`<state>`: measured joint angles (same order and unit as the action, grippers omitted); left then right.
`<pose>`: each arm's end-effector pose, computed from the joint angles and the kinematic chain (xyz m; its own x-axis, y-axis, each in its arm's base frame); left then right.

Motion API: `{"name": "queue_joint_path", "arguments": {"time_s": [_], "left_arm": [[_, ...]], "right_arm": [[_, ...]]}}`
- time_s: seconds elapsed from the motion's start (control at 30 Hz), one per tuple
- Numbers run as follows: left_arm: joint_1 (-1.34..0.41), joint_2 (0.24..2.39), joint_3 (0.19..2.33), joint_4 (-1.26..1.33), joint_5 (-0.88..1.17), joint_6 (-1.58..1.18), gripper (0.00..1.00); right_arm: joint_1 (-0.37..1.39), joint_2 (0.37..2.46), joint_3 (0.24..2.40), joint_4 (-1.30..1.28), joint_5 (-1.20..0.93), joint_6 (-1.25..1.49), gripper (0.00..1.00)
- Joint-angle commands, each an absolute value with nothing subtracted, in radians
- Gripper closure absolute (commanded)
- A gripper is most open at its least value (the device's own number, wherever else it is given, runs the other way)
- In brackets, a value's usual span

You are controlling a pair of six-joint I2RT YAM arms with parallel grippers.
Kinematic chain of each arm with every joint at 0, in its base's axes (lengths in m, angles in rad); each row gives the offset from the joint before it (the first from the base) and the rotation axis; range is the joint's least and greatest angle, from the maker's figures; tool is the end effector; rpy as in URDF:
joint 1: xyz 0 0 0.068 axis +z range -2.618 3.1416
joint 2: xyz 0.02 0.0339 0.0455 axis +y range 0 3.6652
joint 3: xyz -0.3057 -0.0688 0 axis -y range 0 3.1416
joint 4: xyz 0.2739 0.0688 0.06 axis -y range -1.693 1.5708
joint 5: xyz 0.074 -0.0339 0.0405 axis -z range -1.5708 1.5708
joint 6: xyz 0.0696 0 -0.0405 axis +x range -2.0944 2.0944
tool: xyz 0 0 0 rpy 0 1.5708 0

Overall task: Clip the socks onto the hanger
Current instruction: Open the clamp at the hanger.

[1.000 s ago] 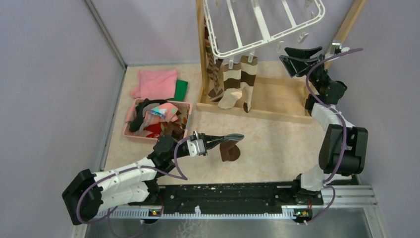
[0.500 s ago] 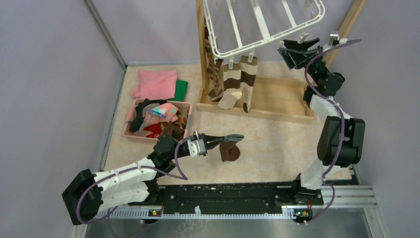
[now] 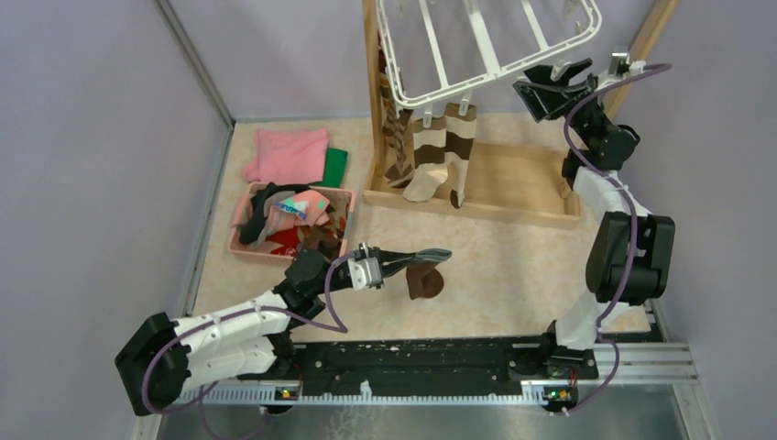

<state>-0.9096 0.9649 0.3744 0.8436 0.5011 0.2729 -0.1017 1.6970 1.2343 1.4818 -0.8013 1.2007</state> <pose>0.1195 -0.2080 0.2959 0.4116 -0.1441 -0.8999 0.9002 0.2184 0.3768 0.3976 0.0097 0.4525 0.0231 0.6497 -0.7599 -0.8998 0.3448 0.2674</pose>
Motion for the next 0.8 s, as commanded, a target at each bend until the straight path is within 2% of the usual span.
{"name": "queue_joint_path", "arguments": {"time_s": [0.0,0.77], "left_arm": [[-0.908,0.974,0.421,0.864,0.521,0.291,1.0],[-0.907,0.977,0.431,0.854,0.529,0.291,1.0]], "right_arm": [[-0.092,1.716,1.298,1.722,-0.826,1.217,0.12],[-0.086,1.727,1.367,1.723,-0.905,1.219,0.17]]}}
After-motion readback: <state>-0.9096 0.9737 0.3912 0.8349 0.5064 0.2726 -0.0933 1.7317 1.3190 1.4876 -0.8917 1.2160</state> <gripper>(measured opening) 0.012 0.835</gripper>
